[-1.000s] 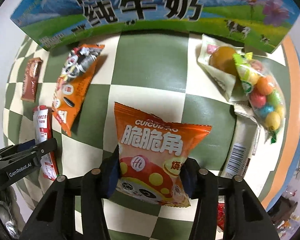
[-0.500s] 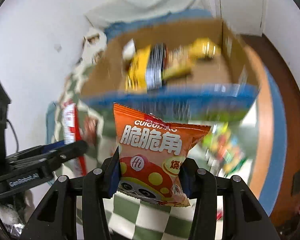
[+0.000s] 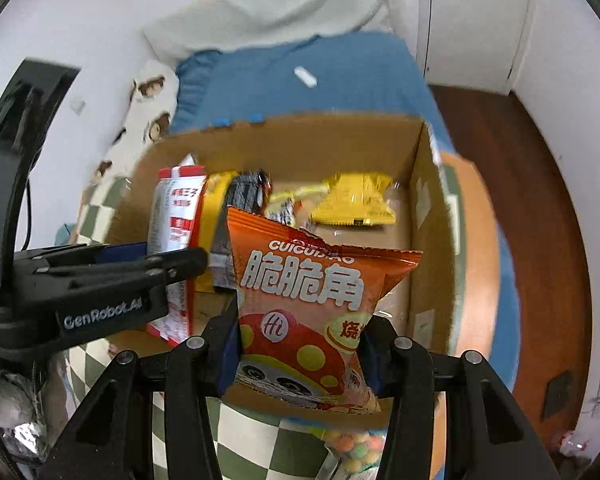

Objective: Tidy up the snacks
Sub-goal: 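Carry both packets into the cardboard box and open both tools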

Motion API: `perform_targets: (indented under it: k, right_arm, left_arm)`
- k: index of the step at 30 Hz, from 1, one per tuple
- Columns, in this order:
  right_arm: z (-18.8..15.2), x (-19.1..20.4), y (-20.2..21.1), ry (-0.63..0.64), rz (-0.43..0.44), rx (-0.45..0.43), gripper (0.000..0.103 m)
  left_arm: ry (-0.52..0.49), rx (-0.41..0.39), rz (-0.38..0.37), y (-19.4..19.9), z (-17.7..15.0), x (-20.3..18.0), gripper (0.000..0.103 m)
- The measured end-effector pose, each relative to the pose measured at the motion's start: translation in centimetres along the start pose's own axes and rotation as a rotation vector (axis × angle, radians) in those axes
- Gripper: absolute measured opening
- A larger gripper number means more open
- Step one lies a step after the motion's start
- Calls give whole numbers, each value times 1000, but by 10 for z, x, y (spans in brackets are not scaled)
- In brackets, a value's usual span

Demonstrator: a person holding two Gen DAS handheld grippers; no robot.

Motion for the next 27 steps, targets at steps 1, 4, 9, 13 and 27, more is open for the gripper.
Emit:
perform_targets:
  k: [1, 4, 9, 13, 27]
  right_arm:
    - [-2, -2, -8, -2, 7, 22, 51]
    - [-8, -6, -31, -6, 13, 71, 51]
    - [-19, -12, -66, -16, 52, 162, 54]
    - [-24, -10, -78, -39, 99, 202, 77]
    - [-18, 6, -78, -22, 9, 215, 95]
  left_arm:
    - [11, 35, -4, -10, -2, 0, 46]
    - [41, 103, -10, -31, -7, 3, 46]
    - [70, 164, 5, -47, -21, 8, 48]
    - [77, 162, 20, -51, -21, 14, 71]
    - [91, 32, 82, -8, -6, 54, 91]
Point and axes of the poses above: each gripper's, at about its wrist camera, not at the fingertips, and y roughly against the way its jaws point, x to its left, z to its top, the point moved 10 cm from there along -y, roughly the way its jaws point, and after that the axes turned 11 degrees about y, right-handed, at the moved point
